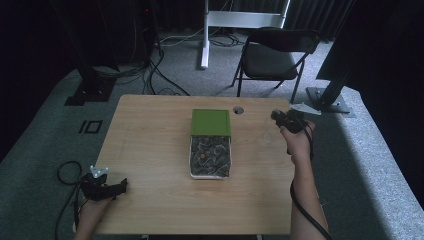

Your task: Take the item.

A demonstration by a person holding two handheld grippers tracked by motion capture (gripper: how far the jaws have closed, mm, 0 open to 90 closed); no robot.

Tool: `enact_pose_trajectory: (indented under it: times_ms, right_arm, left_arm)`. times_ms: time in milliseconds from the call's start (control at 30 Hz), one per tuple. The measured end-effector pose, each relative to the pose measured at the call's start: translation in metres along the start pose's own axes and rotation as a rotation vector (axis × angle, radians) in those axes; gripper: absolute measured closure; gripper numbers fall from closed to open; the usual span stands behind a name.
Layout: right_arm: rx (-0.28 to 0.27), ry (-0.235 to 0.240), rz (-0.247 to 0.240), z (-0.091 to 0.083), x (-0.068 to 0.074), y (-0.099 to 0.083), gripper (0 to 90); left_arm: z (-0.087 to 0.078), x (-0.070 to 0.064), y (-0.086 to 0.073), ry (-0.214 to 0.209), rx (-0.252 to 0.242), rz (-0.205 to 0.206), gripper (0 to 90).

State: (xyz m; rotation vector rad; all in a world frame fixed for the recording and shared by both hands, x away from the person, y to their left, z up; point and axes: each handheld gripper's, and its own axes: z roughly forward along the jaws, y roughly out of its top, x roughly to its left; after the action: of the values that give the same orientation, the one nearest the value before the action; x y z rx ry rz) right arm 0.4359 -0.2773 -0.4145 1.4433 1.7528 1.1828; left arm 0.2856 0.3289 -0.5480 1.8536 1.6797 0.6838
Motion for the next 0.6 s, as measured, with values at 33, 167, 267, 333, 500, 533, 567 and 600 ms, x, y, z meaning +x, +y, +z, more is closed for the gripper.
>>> enact_pose_trajectory:
  times_ms: [33,167,267,333,500,533,567,600]
  right_arm:
    - [0.000,0.000,0.000,0.000,0.000,0.000,77.0]
    - [0.015,-0.011,0.012,0.004,-0.006,-0.002,77.0]
    - [0.027,-0.015,0.013,0.008,-0.008,-0.004,77.0]
    - [0.032,-0.018,0.016,0.010,-0.009,-0.005,77.0]
    - [0.049,-0.026,0.017,0.016,-0.010,-0.009,77.0]
    - [0.054,-0.027,0.018,0.017,-0.011,-0.010,77.0]
    - [0.059,-0.027,0.019,0.017,-0.012,-0.011,77.0]
    - [0.064,-0.028,0.020,0.018,-0.012,-0.012,77.0]
  left_arm:
    - [0.000,0.000,0.000,0.000,0.000,0.000,0.3]
    - [0.000,0.000,0.000,0.000,0.000,0.000,0.3]
    - [0.000,0.000,0.000,0.000,0.000,0.000,0.3]
    - [0.000,0.000,0.000,0.000,0.000,0.000,0.3]
    - [0.000,0.000,0.000,0.000,0.000,0.000,0.3]
    - [0.000,0.000,0.000,0.000,0.000,0.000,0.3]
    - [0.000,0.000,0.000,0.000,0.000,0.000,0.3]
    - [0.000,0.000,0.000,0.000,0.000,0.000,0.3]
